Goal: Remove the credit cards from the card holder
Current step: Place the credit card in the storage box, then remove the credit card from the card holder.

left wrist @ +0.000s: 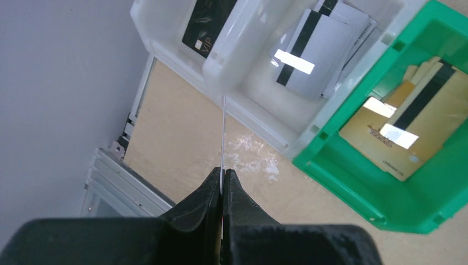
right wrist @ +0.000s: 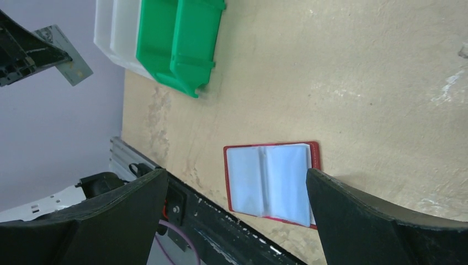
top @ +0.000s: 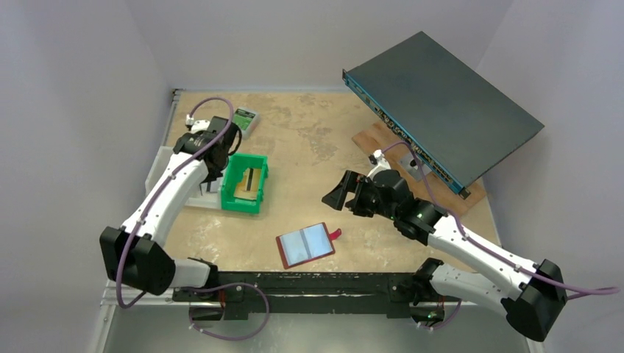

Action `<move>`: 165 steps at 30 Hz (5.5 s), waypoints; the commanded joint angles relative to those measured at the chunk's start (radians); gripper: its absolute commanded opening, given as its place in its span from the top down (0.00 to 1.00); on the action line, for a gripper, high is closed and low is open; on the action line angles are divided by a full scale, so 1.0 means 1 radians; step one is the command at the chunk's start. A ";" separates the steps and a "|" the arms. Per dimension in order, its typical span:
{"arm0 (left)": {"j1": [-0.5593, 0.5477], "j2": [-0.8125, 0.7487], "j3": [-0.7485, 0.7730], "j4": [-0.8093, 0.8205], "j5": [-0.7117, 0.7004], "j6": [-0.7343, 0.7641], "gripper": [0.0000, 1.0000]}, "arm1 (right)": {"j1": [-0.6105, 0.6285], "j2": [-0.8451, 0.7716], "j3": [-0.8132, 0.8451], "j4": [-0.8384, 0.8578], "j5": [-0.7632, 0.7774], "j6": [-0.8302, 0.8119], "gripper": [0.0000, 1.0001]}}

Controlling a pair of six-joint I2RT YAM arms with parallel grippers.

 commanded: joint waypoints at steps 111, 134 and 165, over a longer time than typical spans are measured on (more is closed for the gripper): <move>-0.134 -0.277 -0.638 0.521 1.000 -0.204 0.22 | 0.531 0.805 0.300 -0.103 0.289 0.077 0.83; -0.298 -0.097 -0.629 0.681 1.031 -0.231 1.00 | 0.377 0.698 0.042 0.263 0.043 0.110 1.00; -0.360 -0.015 -0.591 0.758 1.003 -0.239 1.00 | 0.369 0.464 0.085 0.131 0.148 0.063 0.55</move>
